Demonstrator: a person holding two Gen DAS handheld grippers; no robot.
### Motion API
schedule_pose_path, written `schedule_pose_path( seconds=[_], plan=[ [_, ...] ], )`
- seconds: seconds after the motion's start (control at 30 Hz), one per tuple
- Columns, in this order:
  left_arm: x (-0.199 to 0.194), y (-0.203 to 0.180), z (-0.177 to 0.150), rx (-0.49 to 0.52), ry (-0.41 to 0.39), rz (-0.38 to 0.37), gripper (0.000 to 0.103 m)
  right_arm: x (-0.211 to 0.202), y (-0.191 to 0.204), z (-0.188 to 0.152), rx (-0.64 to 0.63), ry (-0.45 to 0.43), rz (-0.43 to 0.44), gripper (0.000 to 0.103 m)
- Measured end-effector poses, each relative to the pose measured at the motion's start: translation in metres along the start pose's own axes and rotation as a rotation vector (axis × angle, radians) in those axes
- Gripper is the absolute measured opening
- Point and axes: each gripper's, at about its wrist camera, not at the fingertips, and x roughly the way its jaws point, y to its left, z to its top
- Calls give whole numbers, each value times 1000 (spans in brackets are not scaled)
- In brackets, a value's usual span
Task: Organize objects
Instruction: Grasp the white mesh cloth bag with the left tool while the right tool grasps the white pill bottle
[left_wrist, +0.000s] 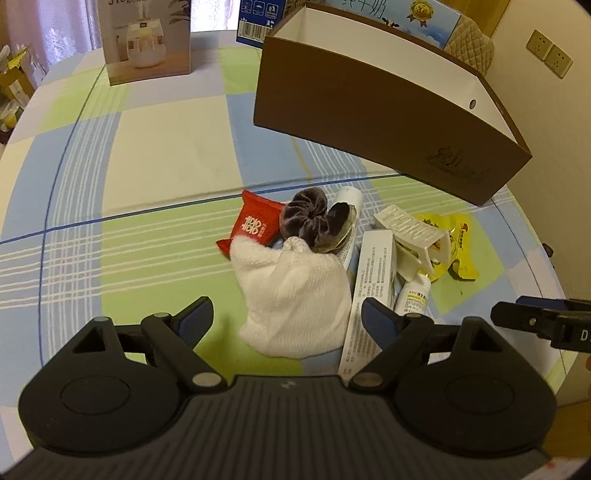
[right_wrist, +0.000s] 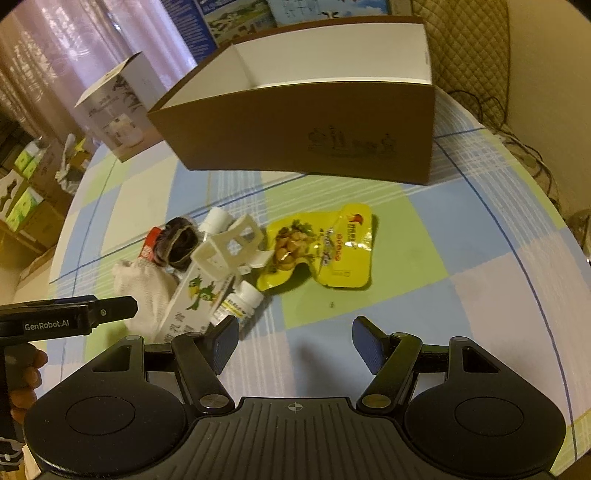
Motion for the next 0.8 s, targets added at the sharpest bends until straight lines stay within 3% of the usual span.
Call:
schedule_pose_path(
  seconds=[0.33, 0.4, 0.63, 0.8],
  plan=[
    [24, -6, 11, 4, -7, -5, 84, 3, -5, 3, 21, 0, -4, 66],
    [28, -5, 12, -4, -5, -8, 79, 5, -3, 3, 19, 0, 3, 66],
    [27, 4, 6, -9, -7, -14, 45, 16, 7, 5, 12, 10, 51, 66],
    [16, 18, -3, -15, -6, 11, 42, 33, 20, 8, 3, 35, 96, 65]
  ],
)
